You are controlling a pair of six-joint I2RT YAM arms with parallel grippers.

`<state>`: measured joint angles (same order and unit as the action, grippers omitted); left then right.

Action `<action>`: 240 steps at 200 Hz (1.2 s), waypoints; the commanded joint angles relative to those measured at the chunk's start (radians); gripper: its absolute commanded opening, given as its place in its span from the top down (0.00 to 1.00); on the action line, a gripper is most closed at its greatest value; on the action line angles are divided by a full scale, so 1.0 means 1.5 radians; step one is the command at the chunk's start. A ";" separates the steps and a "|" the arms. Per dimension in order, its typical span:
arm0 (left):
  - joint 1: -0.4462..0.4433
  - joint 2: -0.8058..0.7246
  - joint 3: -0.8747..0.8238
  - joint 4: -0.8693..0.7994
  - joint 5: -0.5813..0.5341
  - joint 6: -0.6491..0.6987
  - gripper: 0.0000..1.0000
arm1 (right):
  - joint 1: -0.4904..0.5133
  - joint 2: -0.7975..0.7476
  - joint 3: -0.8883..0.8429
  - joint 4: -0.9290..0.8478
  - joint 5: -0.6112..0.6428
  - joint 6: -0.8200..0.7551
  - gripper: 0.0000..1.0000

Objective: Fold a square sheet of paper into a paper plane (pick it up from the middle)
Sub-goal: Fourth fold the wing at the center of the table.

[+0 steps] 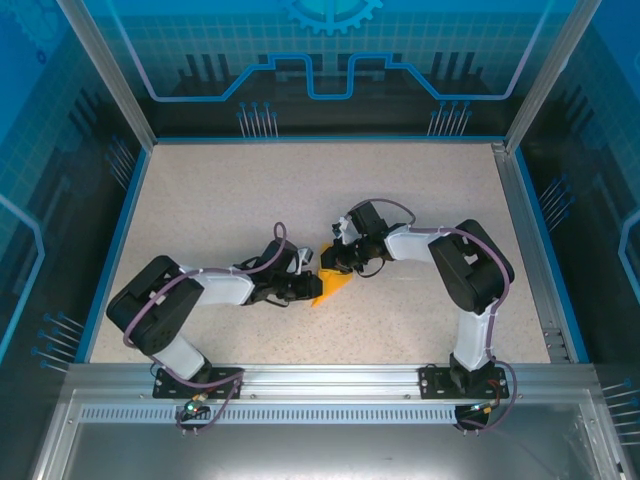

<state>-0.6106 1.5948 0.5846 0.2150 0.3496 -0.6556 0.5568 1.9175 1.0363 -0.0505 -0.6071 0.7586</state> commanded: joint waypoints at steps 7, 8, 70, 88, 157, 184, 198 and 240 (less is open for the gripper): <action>0.006 -0.023 -0.014 -0.015 0.020 -0.007 0.80 | 0.008 0.013 0.015 0.000 -0.010 -0.002 0.85; 0.006 -0.024 -0.015 -0.015 0.021 -0.007 0.80 | 0.008 0.012 0.015 0.001 -0.009 -0.002 0.85; 0.004 -0.015 -0.012 -0.025 0.021 -0.001 0.78 | 0.007 0.015 0.018 0.001 -0.011 -0.001 0.85; 0.001 -0.011 -0.008 -0.025 0.021 0.000 0.78 | 0.008 0.014 0.018 0.001 -0.010 -0.001 0.85; -0.007 0.006 0.003 -0.046 -0.004 0.006 0.81 | 0.008 0.016 0.017 0.001 -0.009 -0.001 0.85; -0.006 -0.001 -0.002 -0.050 -0.016 0.005 0.85 | 0.007 0.017 0.015 0.001 -0.007 -0.002 0.85; -0.007 -0.004 -0.001 -0.055 -0.018 0.006 0.87 | 0.008 0.018 0.014 0.001 -0.004 -0.002 0.85; -0.007 -0.008 -0.004 -0.055 -0.019 0.011 0.90 | 0.008 0.026 0.016 0.003 -0.003 -0.001 0.85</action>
<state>-0.6163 1.5913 0.5716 0.1768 0.3374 -0.6533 0.5568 1.9301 1.0409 -0.0498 -0.6067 0.7586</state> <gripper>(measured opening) 0.104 0.150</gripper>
